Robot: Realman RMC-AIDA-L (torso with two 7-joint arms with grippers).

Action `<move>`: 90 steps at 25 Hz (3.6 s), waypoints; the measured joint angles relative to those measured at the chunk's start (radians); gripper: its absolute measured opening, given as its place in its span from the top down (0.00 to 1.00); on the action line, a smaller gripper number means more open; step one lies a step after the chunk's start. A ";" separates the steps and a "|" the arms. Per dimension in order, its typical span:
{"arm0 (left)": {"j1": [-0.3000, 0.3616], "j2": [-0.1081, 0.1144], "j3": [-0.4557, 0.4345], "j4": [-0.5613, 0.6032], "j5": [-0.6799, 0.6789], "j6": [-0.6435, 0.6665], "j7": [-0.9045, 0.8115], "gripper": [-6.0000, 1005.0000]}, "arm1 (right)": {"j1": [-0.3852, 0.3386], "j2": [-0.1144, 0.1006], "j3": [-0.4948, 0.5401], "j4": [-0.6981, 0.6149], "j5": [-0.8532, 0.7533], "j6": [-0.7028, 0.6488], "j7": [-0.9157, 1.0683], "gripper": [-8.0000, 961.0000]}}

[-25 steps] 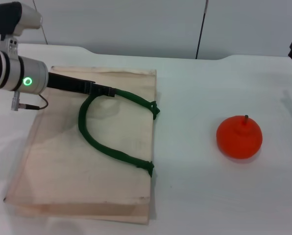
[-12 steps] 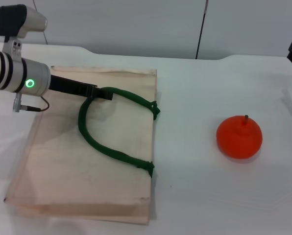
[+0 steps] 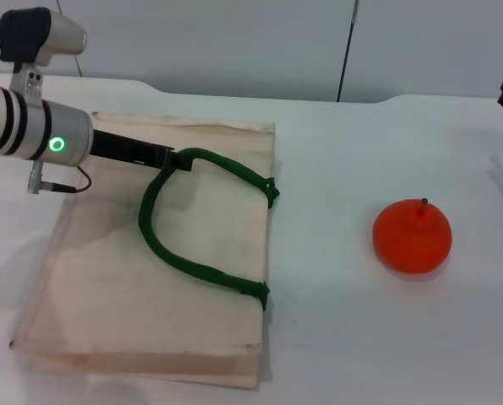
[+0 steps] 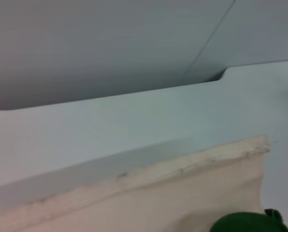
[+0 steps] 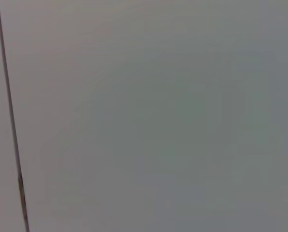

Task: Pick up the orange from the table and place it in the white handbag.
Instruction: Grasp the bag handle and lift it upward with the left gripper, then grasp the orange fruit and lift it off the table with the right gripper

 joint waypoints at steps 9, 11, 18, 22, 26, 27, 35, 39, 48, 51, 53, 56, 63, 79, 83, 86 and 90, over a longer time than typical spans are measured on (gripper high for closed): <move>-0.025 0.031 0.001 -0.029 -0.241 0.221 0.113 0.86 | -0.006 0.000 0.000 -0.003 0.001 0.000 0.030 0.08; -0.032 0.043 0.001 -0.069 -0.330 0.340 0.144 0.86 | -0.005 0.000 0.000 -0.006 0.001 0.000 0.042 0.08; -0.019 0.108 0.001 -0.124 -0.468 0.710 0.243 0.86 | -0.014 -0.001 0.001 -0.012 0.001 0.005 0.095 0.09; 0.001 0.138 0.001 -0.125 -0.504 0.816 0.228 0.86 | -0.031 -0.003 0.001 -0.043 0.000 0.009 0.164 0.09; 0.022 0.158 0.001 -0.140 -0.529 0.871 0.190 0.86 | -0.044 -0.003 -0.006 -0.063 -0.006 0.017 0.220 0.09; 0.029 0.158 0.002 -0.150 -0.531 0.871 0.182 0.86 | -0.049 -0.003 -0.008 -0.070 -0.009 0.025 0.236 0.09; 0.092 0.152 0.002 -0.224 -0.622 0.874 0.108 0.86 | -0.102 -0.011 -0.022 -0.265 -0.312 0.240 0.622 0.09; 0.098 0.152 0.002 -0.226 -0.622 0.874 0.107 0.86 | -0.119 -0.017 -0.043 -0.398 -0.560 0.420 0.708 0.10; 0.093 0.150 0.002 -0.227 -0.598 0.865 0.107 0.86 | -0.081 -0.042 -0.100 -0.449 -0.873 0.587 0.765 0.13; 0.092 0.150 0.002 -0.225 -0.598 0.858 0.100 0.86 | -0.062 -0.036 -0.133 -0.449 -0.923 0.581 0.777 0.14; 0.090 0.149 0.002 -0.224 -0.598 0.849 0.096 0.86 | -0.051 -0.032 -0.141 -0.449 -0.950 0.575 0.783 0.15; 0.089 0.149 0.002 -0.222 -0.596 0.840 0.094 0.86 | -0.043 -0.029 -0.145 -0.447 -0.960 0.557 0.785 0.16; 0.088 0.147 0.002 -0.220 -0.595 0.839 0.093 0.86 | -0.019 -0.016 -0.205 -0.438 -0.993 0.434 0.821 0.18; 0.090 0.146 0.002 -0.219 -0.595 0.835 0.092 0.86 | 0.009 -0.009 -0.260 -0.426 -1.080 0.382 0.839 0.24; 0.090 0.146 0.002 -0.219 -0.595 0.835 0.092 0.86 | 0.010 -0.009 -0.262 -0.426 -1.078 0.382 0.838 0.31; 0.091 0.145 0.002 -0.219 -0.599 0.835 0.092 0.86 | 0.011 -0.009 -0.262 -0.426 -1.078 0.382 0.838 0.36; 0.091 0.144 0.002 -0.219 -0.600 0.834 0.092 0.86 | 0.011 -0.009 -0.261 -0.426 -1.075 0.383 0.812 0.43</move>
